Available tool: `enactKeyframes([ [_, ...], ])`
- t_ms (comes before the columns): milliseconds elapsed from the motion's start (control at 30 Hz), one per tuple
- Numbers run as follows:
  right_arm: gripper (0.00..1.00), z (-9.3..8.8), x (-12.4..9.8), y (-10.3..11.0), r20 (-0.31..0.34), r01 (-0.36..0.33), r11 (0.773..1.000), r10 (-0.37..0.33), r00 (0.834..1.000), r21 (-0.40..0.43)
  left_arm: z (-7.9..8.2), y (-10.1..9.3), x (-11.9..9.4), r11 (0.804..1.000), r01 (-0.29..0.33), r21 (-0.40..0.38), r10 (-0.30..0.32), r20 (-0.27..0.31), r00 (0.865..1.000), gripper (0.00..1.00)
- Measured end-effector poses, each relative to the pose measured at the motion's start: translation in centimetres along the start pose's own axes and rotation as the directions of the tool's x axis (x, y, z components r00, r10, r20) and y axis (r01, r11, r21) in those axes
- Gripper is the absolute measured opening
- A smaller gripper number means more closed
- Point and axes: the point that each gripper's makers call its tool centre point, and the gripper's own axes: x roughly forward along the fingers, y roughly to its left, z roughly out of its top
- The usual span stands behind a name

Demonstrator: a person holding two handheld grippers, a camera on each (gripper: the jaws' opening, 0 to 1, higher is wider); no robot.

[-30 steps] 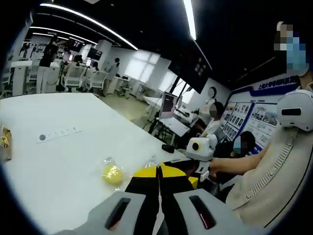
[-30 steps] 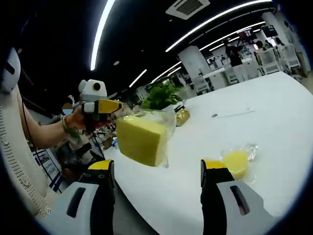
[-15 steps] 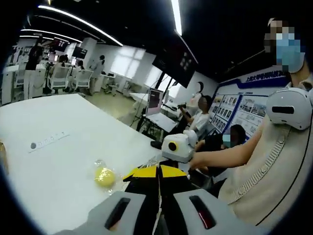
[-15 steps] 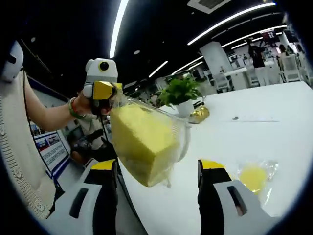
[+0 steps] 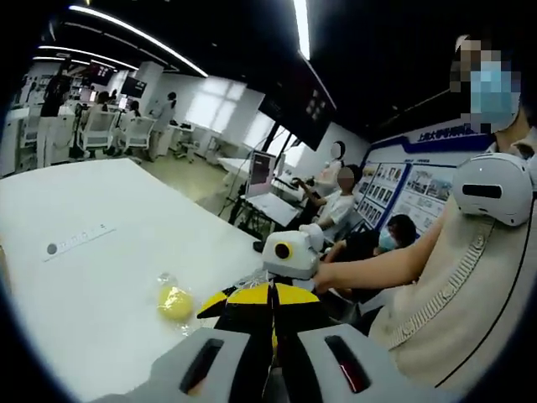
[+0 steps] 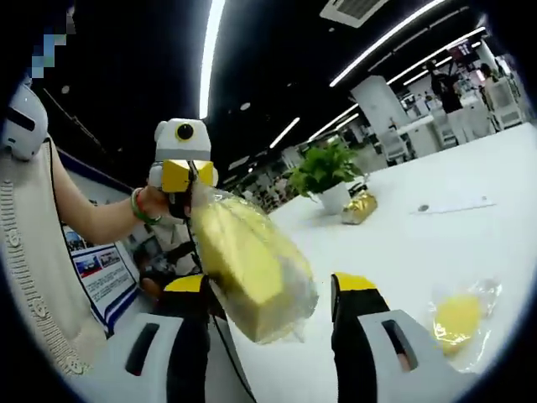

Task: Compare the silicone blocks by pressing each to a similar depth, holding the contact briefly, and releasing to observe deformation and rebound differences across the visible hardness samples.

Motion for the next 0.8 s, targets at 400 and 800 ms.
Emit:
enactKeyframes([
  [400,0.24,-0.5,-0.2,0.5,-0.056,-0.006,1.000,0.005,0.998,-0.021,-0.1,1.5,-0.8,0.999,-0.036,-0.026,0.036,0.010,0.999,0.00],
  [800,0.13,-1.3,-0.3,-0.6,-0.140,0.117,0.965,-0.152,0.978,-0.233,-1.8,2.6,-1.2,0.995,-0.102,-0.015,0.101,-0.048,0.994,0.00],
])
